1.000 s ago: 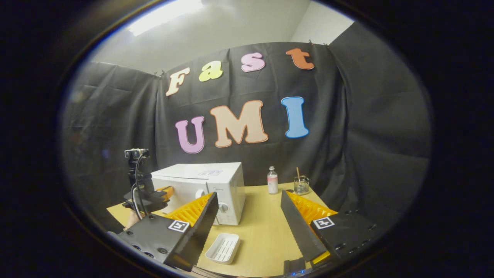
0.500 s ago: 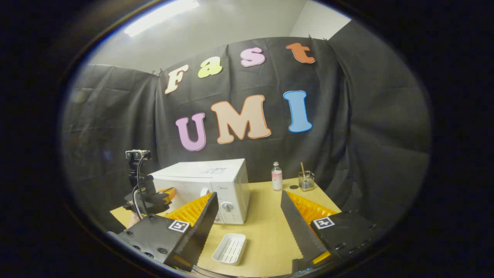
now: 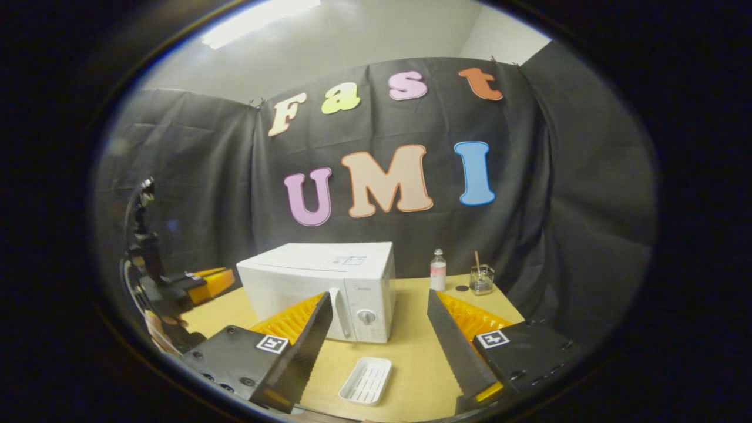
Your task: Open the microwave oven with the left hand, put the food in, and close the microwave oven.
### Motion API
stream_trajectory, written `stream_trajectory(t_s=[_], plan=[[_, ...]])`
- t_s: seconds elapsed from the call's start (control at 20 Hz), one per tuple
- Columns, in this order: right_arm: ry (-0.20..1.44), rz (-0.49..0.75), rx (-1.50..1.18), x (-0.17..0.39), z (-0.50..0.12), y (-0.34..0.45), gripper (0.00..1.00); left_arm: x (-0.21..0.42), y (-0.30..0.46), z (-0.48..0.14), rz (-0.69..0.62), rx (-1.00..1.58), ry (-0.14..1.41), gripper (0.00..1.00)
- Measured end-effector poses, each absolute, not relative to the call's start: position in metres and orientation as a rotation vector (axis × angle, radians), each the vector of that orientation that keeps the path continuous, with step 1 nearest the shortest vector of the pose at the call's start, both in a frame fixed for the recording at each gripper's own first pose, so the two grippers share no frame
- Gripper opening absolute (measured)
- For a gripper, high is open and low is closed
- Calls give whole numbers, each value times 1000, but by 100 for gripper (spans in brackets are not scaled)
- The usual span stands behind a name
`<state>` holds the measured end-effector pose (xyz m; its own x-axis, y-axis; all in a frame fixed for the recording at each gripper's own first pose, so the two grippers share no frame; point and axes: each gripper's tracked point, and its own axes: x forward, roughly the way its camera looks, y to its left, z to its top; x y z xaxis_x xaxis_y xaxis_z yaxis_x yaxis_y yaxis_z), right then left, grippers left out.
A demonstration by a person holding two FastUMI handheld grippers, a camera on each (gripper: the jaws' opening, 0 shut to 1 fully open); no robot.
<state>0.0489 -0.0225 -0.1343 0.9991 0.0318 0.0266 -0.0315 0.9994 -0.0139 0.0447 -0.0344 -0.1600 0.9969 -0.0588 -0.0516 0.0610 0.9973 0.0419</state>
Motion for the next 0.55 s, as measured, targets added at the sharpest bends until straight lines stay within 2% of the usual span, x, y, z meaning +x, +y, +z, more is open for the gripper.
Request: stream_trajectory(t_s=[0.1,0.25,0.35,0.55], plan=[[-21,39,-30,46,-134,-15,92,25,-31,-133,-71,17,23,24],[-8,47,-38,43,-132,-7,92,10,-18,-105,-38,-21,-6,91],[-5,43,-48,42,-131,-6,92,0,-10,-95,-29,-21,-23,98],[-10,52,-58,42,-123,2,92,-9,2,-88,-13,-17,-18,94]])
